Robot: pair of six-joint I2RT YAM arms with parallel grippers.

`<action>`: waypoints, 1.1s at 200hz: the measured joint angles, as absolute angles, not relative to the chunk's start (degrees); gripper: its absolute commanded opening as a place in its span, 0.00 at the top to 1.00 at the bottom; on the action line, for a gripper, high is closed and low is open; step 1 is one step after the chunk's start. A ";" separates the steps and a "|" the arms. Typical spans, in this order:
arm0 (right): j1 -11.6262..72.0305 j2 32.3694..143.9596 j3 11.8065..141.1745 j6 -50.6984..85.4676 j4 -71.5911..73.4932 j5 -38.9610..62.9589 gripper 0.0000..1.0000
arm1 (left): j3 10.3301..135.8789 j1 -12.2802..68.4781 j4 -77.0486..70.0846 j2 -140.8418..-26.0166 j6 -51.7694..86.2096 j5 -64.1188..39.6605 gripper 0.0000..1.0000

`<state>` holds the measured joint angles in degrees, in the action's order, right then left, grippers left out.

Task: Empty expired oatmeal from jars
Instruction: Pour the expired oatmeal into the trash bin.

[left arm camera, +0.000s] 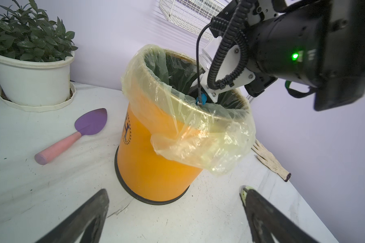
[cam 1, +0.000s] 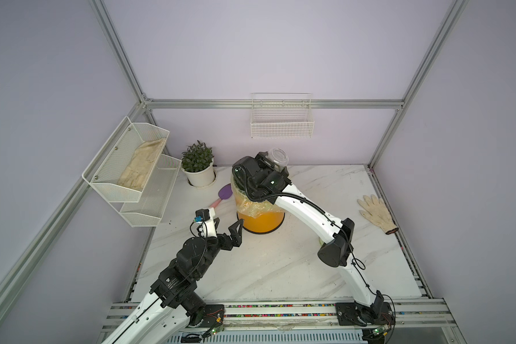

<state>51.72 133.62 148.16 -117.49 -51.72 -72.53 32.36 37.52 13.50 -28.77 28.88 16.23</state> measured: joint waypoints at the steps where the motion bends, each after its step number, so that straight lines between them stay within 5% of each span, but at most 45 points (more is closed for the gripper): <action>1: 51.68 133.82 148.29 -117.49 -51.53 -72.64 0.98 | 32.36 37.52 13.50 -28.73 28.88 16.23 0.00; 92: 53.34 134.30 153.49 -117.97 -50.96 -64.99 0.97 | 32.36 37.52 14.63 -27.94 28.73 16.25 0.00; 132: 52.93 128.53 145.53 -118.08 -47.35 -63.46 0.97 | 32.36 37.52 14.68 -28.27 28.93 16.27 0.00; 173: 52.93 130.23 153.27 -118.17 -51.35 -63.53 0.98 | 32.36 37.52 14.66 -28.47 28.97 16.27 0.00; 220: 53.60 124.86 142.61 -117.40 -58.63 -64.10 0.97 | 32.36 37.52 14.70 -28.82 28.97 16.21 0.00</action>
<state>53.60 124.86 142.61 -117.40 -58.63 -64.10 32.36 37.52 14.70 -28.82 28.97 16.21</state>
